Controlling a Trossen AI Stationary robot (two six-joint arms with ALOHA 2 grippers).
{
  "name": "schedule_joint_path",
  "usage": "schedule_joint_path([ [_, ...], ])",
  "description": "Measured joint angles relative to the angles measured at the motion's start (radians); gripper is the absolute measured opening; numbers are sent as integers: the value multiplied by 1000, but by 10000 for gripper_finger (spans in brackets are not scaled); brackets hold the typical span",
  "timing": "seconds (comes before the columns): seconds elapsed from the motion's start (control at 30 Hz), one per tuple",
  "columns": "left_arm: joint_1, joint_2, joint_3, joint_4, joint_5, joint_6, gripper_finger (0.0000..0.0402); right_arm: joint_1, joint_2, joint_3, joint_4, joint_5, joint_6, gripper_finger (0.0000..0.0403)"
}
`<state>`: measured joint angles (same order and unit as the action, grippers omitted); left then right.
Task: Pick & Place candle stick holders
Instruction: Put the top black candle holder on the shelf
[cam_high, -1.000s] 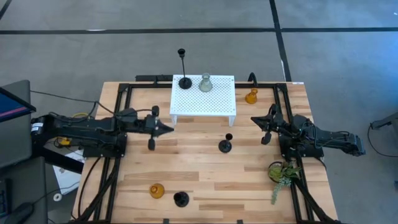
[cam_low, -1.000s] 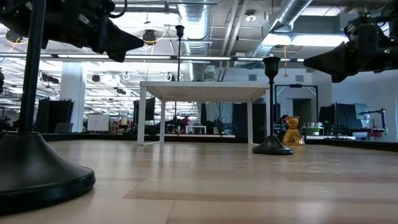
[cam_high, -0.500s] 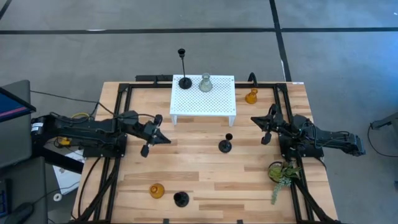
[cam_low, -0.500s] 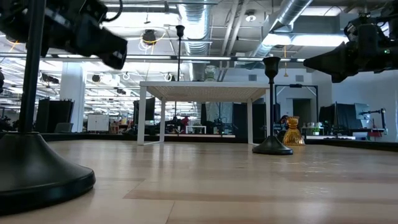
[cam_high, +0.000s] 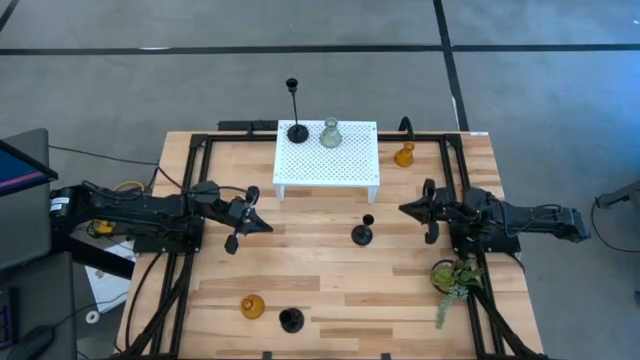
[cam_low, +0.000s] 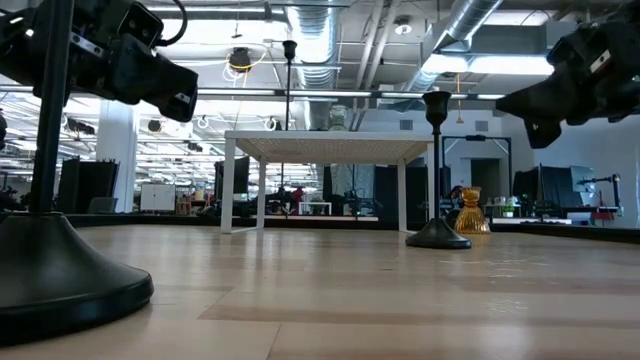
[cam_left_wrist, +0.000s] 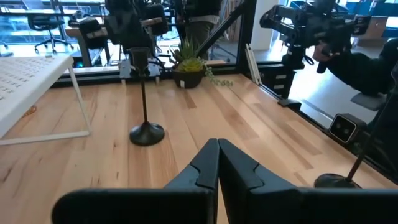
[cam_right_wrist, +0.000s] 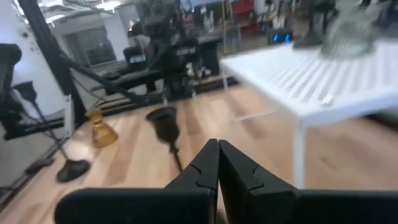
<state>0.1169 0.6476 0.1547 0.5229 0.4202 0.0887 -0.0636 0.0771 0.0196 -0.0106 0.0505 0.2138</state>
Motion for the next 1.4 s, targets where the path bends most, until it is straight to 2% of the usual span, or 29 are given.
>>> schedule_joint_path([
  [0.07,0,0,0,3,0,0,7,28,47,0,2,13,31,0],
  [0.23,0,0,0,14,0,0,7,111,198,-1,40,136,50,0],
  [0.4,0,0,0,20,0,0,8,187,366,-2,211,184,50,0],
  [0.67,0,0,0,21,0,0,8,259,604,-2,405,238,49,0],
  [0.87,0,0,0,22,0,0,8,283,760,2,572,239,49,0],
  [1.03,0,0,0,24,0,-19,8,287,869,55,590,239,48,2],
  [1.2,0,0,0,24,0,-19,8,278,973,117,590,242,15,31],
  [1.4,0,0,0,24,0,-19,8,262,1080,165,587,243,13,108],
])
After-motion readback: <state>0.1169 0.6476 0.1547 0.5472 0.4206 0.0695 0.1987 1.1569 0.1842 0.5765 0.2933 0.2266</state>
